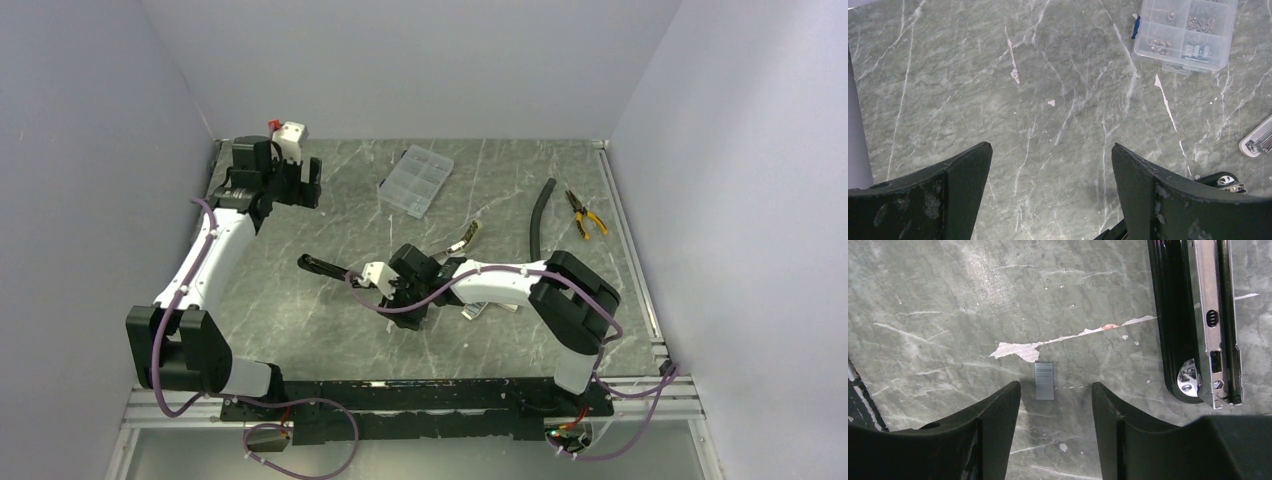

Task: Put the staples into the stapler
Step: Pick up the staple from the center of the board.

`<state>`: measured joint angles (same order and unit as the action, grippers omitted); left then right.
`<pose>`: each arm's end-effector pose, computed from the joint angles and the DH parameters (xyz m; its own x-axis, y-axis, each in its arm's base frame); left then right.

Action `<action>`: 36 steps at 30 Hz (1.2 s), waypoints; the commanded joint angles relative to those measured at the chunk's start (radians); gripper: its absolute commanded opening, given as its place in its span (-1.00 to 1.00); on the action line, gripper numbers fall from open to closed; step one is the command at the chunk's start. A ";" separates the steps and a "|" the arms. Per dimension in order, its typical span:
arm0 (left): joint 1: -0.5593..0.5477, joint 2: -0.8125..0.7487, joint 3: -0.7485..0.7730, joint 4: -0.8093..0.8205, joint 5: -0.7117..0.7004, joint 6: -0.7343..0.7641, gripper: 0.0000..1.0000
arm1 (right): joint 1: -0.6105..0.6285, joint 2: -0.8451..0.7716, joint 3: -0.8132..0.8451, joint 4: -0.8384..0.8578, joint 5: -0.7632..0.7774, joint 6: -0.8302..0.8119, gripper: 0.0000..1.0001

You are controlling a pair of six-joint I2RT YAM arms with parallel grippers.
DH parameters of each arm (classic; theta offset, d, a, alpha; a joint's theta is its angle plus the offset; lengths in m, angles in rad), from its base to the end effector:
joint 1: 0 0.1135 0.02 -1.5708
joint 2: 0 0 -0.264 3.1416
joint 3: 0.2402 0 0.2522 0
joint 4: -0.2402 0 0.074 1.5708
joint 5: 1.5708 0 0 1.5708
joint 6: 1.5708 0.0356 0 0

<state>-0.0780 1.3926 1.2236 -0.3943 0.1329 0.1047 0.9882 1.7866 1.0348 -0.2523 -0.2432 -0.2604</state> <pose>0.3158 -0.0294 0.3329 -0.5097 0.1437 -0.8483 0.2435 0.9697 0.0180 0.1880 0.3009 0.1563 -0.2216 -0.7904 -0.5711 -0.9714 0.2303 0.0581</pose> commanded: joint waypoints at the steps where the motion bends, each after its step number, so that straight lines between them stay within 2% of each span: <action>1: 0.001 -0.009 -0.015 0.017 -0.015 -0.034 0.89 | 0.021 0.024 0.027 -0.018 0.062 0.019 0.12; 5: 0.000 -0.022 -0.030 0.024 -0.033 -0.022 0.89 | 0.023 0.023 0.014 -0.018 0.081 0.017 -0.07; 9: 0.001 -0.033 -0.029 0.025 -0.047 -0.006 0.89 | 0.023 0.021 0.014 -0.024 0.091 0.014 -0.41; 13: 0.002 -0.027 -0.016 0.022 -0.058 0.007 0.89 | 0.023 0.010 0.008 -0.016 0.059 -0.003 -0.58; 19: 0.002 0.001 -0.008 0.032 -0.048 0.030 0.89 | 0.005 -0.040 0.051 -0.073 -0.041 -0.100 -0.65; 27: 0.001 0.043 0.044 0.009 -0.046 0.028 0.89 | -0.110 -0.088 0.221 -0.324 -0.222 -0.341 -0.62; 36: 0.002 0.044 0.078 -0.017 -0.032 -0.005 0.89 | -0.188 0.046 0.452 -0.503 -0.257 -0.478 -0.65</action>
<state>-0.0780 1.4403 1.2533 -0.4068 0.0891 0.1253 0.8101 1.7699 1.3941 -0.6491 -0.4545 -0.6384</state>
